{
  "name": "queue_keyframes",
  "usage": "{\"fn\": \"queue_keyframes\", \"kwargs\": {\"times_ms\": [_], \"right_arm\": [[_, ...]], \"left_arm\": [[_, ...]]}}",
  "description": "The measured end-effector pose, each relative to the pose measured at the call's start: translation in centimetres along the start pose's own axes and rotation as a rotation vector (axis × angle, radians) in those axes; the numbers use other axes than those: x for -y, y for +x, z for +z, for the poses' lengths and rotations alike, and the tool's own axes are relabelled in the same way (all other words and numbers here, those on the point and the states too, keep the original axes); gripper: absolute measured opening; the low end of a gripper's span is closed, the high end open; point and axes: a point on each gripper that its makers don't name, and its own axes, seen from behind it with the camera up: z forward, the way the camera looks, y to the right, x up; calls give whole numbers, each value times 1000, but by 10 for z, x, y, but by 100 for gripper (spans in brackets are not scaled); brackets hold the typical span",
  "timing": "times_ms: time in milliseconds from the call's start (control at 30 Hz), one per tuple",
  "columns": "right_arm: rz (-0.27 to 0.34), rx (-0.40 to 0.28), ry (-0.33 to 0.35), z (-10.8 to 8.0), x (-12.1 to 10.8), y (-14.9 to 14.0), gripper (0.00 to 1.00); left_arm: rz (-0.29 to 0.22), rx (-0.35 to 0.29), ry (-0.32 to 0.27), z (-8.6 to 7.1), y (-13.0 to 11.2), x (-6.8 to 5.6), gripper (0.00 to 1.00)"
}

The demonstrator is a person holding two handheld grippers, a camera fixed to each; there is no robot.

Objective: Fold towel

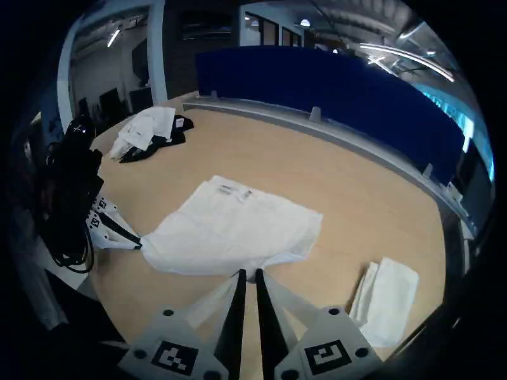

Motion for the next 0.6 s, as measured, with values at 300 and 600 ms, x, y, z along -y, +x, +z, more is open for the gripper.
{"fn": "queue_keyframes", "kwargs": {"times_ms": [300,600], "right_arm": [[3,-3,-2,-1,0,1,12],[2,1,-2,-1,0,-1,12]], "left_arm": [[-51,-57,10,-25,29,16,8],[-82,-120,18,-47,60,31,7]]}}
